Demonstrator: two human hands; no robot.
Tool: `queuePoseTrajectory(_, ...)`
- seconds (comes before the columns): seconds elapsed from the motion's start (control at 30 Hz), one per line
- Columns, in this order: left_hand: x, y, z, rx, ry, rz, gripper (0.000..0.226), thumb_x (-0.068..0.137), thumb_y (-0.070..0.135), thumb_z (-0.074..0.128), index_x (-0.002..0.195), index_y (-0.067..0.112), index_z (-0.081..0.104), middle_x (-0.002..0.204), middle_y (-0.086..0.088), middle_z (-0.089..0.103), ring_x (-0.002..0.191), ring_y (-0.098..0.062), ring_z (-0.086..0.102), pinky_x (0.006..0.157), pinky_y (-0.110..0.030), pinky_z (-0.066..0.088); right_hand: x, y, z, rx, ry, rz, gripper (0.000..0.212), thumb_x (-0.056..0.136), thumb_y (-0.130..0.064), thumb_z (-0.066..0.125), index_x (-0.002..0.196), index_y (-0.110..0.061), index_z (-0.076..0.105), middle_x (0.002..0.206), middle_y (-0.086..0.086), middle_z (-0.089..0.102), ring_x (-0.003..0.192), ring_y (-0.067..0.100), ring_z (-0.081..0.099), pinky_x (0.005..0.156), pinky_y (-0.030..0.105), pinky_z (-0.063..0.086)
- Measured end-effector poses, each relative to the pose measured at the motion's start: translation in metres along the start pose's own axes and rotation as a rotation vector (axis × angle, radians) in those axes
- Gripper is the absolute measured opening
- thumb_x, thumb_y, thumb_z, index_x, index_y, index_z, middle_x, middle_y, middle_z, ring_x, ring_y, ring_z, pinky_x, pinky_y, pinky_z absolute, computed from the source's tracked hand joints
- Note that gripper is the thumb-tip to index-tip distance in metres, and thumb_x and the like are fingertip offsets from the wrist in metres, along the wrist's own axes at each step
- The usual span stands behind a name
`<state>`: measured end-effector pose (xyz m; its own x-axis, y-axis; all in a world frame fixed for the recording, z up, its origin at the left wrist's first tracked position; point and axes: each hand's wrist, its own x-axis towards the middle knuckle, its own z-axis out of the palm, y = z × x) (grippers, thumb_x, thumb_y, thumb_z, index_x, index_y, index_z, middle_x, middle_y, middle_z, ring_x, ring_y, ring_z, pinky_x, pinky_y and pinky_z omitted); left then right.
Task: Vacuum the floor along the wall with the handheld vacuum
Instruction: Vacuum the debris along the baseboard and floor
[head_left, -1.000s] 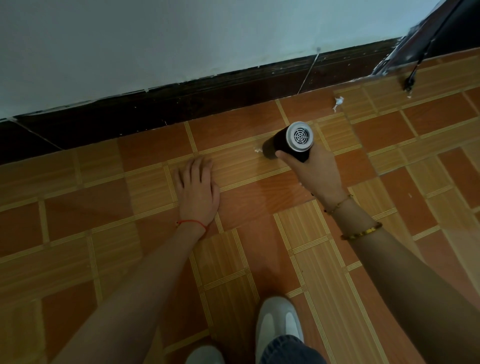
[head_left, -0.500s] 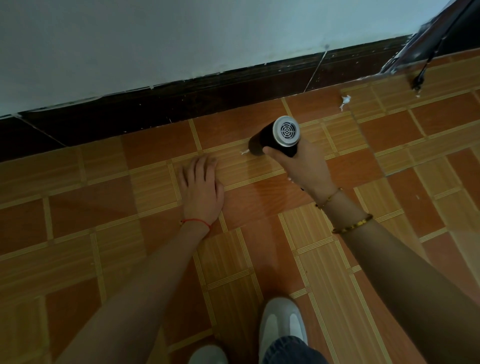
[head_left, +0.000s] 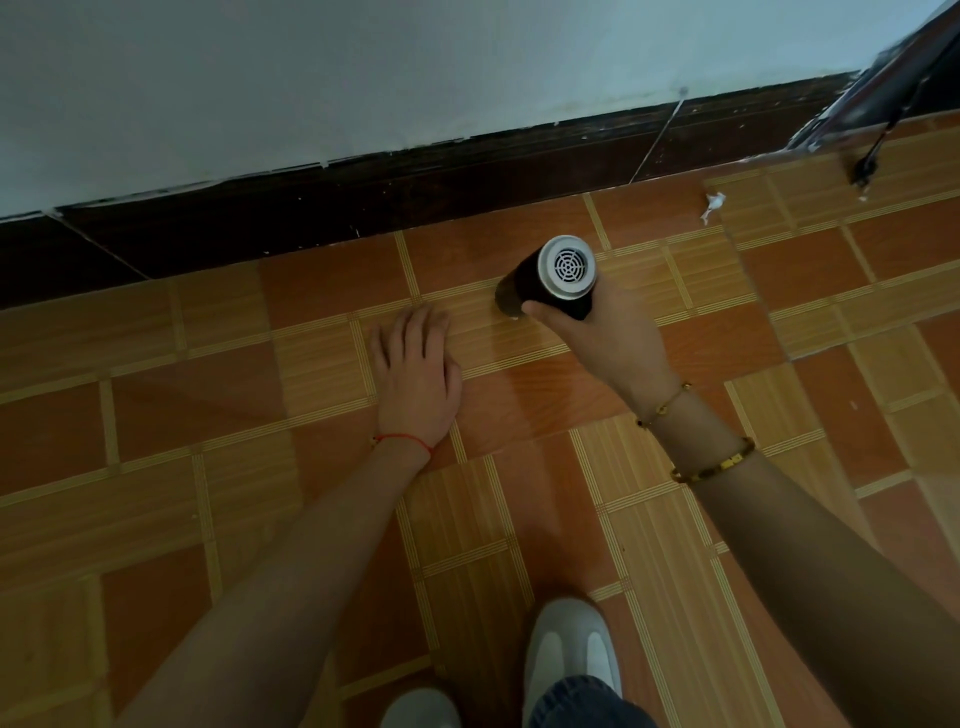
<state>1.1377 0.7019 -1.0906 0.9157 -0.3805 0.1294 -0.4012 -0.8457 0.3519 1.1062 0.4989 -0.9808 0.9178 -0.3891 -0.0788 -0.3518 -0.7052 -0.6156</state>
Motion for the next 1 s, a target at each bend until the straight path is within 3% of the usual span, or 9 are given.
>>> queuePoseTrajectory(0.27,0.000,0.000,0.000,0.002,-0.016,-0.003,0.047,0.096,0.026,0.038,0.142,0.016,0.046,0.148,-0.008,0.044,0.141,-0.027,0.033,0.120,-0.058,0.018,0.002,0.004,-0.009,0.067,0.066,0.079,0.060,0.078,-0.060,0.070,0.122,-0.020,0.060,0.093,-0.006,0.069,0.078,0.013,0.066,0.063,0.028,0.053)
queuePoseTrajectory(0.5,0.000,0.000,0.000,0.010,-0.009,0.001,0.047,0.096,0.025,0.040,0.142,0.017,0.045,0.148,-0.008,0.044,0.142,-0.027,0.033,0.120,-0.057,0.018,-0.007,0.012,-0.011,0.054,-0.031,0.099,0.061,0.076,-0.064,0.067,0.120,-0.022,0.059,0.071,-0.013,0.059,0.059,0.005,0.055,0.057,0.027,0.048)
queuePoseTrajectory(0.57,0.000,0.000,0.001,0.009,-0.008,0.002,0.047,0.097,0.025,0.040,0.142,0.017,0.046,0.148,-0.008,0.044,0.141,-0.027,0.034,0.120,-0.057,0.018,-0.010,0.013,-0.011,0.033,-0.048,0.082,0.064,0.076,-0.065,0.067,0.122,-0.021,0.058,0.075,-0.012,0.060,0.061,0.007,0.056,0.059,0.029,0.051)
queuePoseTrajectory(0.7,0.000,-0.001,0.000,0.012,-0.008,0.004,0.047,0.097,0.025,0.039,0.142,0.016,0.046,0.148,-0.009,0.045,0.141,-0.028,0.035,0.120,-0.058,0.018,-0.013,0.010,-0.013,-0.029,-0.039,0.058,0.067,0.078,-0.062,0.068,0.129,-0.021,0.055,0.107,-0.003,0.070,0.094,0.016,0.066,0.076,0.036,0.056)
queuePoseTrajectory(0.77,0.000,-0.001,0.000,0.013,-0.010,0.003,0.047,0.096,0.025,0.038,0.142,0.016,0.045,0.147,-0.010,0.045,0.141,-0.029,0.035,0.120,-0.058,0.017,-0.015,0.009,-0.013,-0.080,0.015,0.077,0.068,0.079,-0.063,0.067,0.130,-0.021,0.054,0.111,-0.001,0.070,0.100,0.018,0.065,0.076,0.035,0.053)
queuePoseTrajectory(0.83,0.000,0.000,0.001,0.014,-0.009,0.003,0.047,0.096,0.025,0.039,0.142,0.016,0.045,0.147,-0.010,0.044,0.141,-0.029,0.035,0.120,-0.059,0.018,-0.016,0.009,-0.013,-0.098,0.051,0.088,0.069,0.079,-0.063,0.067,0.132,-0.021,0.052,0.111,-0.001,0.070,0.099,0.019,0.066,0.075,0.034,0.053)
queuePoseTrajectory(1.0,0.000,0.000,0.000,0.006,0.004,0.005,0.046,0.096,0.023,0.041,0.140,0.016,0.046,0.147,-0.010,0.045,0.140,-0.029,0.036,0.120,-0.058,0.018,-0.021,0.012,-0.015,0.078,-0.147,0.086,0.063,0.076,-0.060,0.071,0.126,-0.024,0.056,0.096,-0.009,0.068,0.074,0.007,0.061,0.074,0.038,0.059)
